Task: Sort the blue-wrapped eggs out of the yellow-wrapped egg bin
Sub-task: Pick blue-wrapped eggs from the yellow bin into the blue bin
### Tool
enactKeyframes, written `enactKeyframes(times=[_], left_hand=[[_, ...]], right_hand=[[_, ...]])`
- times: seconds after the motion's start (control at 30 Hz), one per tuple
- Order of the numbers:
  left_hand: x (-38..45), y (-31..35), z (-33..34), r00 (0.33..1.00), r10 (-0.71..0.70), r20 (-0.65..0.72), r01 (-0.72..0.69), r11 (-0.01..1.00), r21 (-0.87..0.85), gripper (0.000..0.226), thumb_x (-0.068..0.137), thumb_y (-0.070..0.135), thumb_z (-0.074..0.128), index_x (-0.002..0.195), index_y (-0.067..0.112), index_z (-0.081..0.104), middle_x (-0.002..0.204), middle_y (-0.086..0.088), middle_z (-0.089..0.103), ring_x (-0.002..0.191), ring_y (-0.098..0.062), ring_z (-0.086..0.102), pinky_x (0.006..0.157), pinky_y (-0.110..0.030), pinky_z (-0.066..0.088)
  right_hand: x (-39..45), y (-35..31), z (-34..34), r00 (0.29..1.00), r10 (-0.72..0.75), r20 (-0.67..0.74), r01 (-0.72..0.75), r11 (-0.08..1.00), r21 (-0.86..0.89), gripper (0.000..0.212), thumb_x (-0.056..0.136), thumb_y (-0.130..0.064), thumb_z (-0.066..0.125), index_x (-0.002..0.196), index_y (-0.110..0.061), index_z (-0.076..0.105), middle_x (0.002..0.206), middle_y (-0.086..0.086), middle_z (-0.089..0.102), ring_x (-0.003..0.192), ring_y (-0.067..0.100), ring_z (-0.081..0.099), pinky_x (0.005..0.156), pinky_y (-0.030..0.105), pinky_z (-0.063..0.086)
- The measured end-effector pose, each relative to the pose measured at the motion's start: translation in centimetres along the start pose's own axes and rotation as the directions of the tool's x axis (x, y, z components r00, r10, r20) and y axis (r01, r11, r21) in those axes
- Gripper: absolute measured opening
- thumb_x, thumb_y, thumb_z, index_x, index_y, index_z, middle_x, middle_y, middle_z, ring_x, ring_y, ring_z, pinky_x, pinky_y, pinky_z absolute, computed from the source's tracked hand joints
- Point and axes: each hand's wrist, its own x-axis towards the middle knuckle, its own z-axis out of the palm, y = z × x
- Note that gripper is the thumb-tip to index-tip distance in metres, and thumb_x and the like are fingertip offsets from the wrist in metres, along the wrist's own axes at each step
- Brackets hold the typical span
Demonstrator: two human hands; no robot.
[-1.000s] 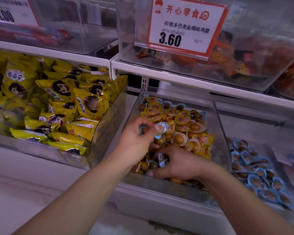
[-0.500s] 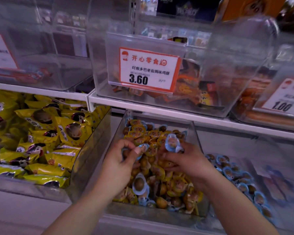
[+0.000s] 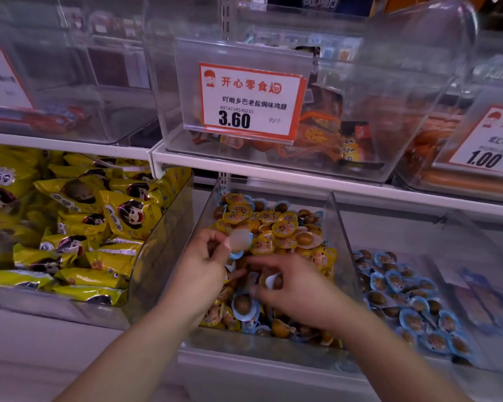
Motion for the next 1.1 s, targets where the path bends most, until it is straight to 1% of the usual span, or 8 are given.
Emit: enactKeyframes(times=[0.1,0.37,0.5,0.6,0.77,0.87,0.97,1.1], left_hand=[[0.0,0.1,-0.3,0.995,0.103,0.003,-0.102,0.983,0.152,0.010,0.100,0.015,0.056,0.091,0.019,0.055,0.113,-0.003,0.063,0.098,-0.009,0.065,0.066,-0.022,0.059],[-0.1,0.4,-1.6,0.974,0.178,0.137,-0.212,0.930,0.301,0.023,0.094,0.017,0.064,0.083,0.036,0.058,0.085,0.008,0.069,0.086,-0.005,0.065,0.078,-0.030,0.049],[-0.1,0.6,-1.2,0.971,0.211,0.108,-0.234,0.924,0.303,0.017,0.097,0.017,0.061,0.089,0.032,0.057,0.090,0.008,0.070,0.088,-0.002,0.068,0.076,-0.029,0.052],[-0.4,1.0,-0.7,0.969,0.234,0.083,-0.246,0.949,0.195,0.011,0.101,0.016,0.053,0.094,0.025,0.051,0.092,0.004,0.070,0.078,-0.002,0.073,0.062,-0.015,0.051],[-0.5,1.5,-0.6,0.942,0.324,0.085,-0.335,0.919,0.209,0.013,0.102,0.013,0.050,0.096,0.024,0.047,0.094,-0.002,0.070,0.083,-0.005,0.073,0.059,-0.011,0.048],[-0.6,1.7,-0.7,0.932,0.356,0.068,-0.362,0.911,0.199,0.013,0.101,0.011,0.050,0.103,0.024,0.049,0.101,-0.001,0.068,0.083,-0.004,0.072,0.064,-0.010,0.049],[-0.6,2.0,-0.4,0.920,0.393,0.012,-0.385,0.896,0.222,0.024,0.101,0.011,0.050,0.119,0.027,0.050,0.109,0.011,0.063,0.099,0.006,0.063,0.075,-0.005,0.046],[-1.7,2.2,2.0,0.899,0.438,-0.023,-0.410,0.857,0.313,0.029,0.104,0.020,0.045,0.129,0.033,0.050,0.116,0.022,0.060,0.111,0.009,0.055,0.090,-0.013,0.043]], right_hand=[[0.1,0.1,1.5,0.988,-0.156,0.025,0.151,0.887,-0.436,0.055,0.087,-0.038,0.062,0.140,-0.043,0.045,0.123,-0.012,0.060,0.112,0.012,0.056,0.085,0.033,0.053],[0.4,0.3,1.7,0.960,-0.191,-0.203,0.091,0.903,-0.419,0.018,0.081,-0.039,0.064,0.097,-0.032,0.070,0.098,-0.012,0.068,0.103,0.011,0.056,0.070,0.033,0.050],[0.4,0.5,2.3,0.963,-0.228,-0.141,0.116,0.828,-0.548,0.034,0.083,-0.042,0.062,0.116,-0.033,0.065,0.105,-0.012,0.065,0.113,0.015,0.048,0.065,0.030,0.039],[0.2,0.6,3.2,0.967,-0.244,-0.071,0.158,0.795,-0.586,0.049,0.088,-0.045,0.058,0.136,-0.034,0.053,0.118,-0.004,0.059,0.118,0.022,0.043,0.084,0.038,0.046],[0.4,1.1,3.0,0.970,-0.236,-0.053,0.167,0.812,-0.560,0.034,0.093,-0.052,0.051,0.122,-0.038,0.064,0.124,-0.009,0.050,0.124,0.022,0.034,0.100,0.043,0.034],[0.5,0.5,2.7,0.939,-0.225,-0.259,0.121,0.924,-0.364,0.027,0.092,-0.051,0.057,0.105,-0.032,0.070,0.110,-0.013,0.059,0.116,0.014,0.044,0.092,0.036,0.038],[0.3,-0.9,0.9,0.894,0.131,-0.429,-0.001,0.957,0.289,0.017,0.086,-0.045,0.067,0.093,-0.031,0.072,0.087,-0.017,0.070,0.086,0.000,0.064,0.068,0.018,0.048],[-1.0,-2.3,-0.4,0.941,0.333,0.058,-0.115,0.155,0.981,0.018,0.090,-0.017,0.061,0.104,-0.009,0.069,0.097,0.013,0.074,0.090,0.031,0.074,0.064,0.036,0.059]])
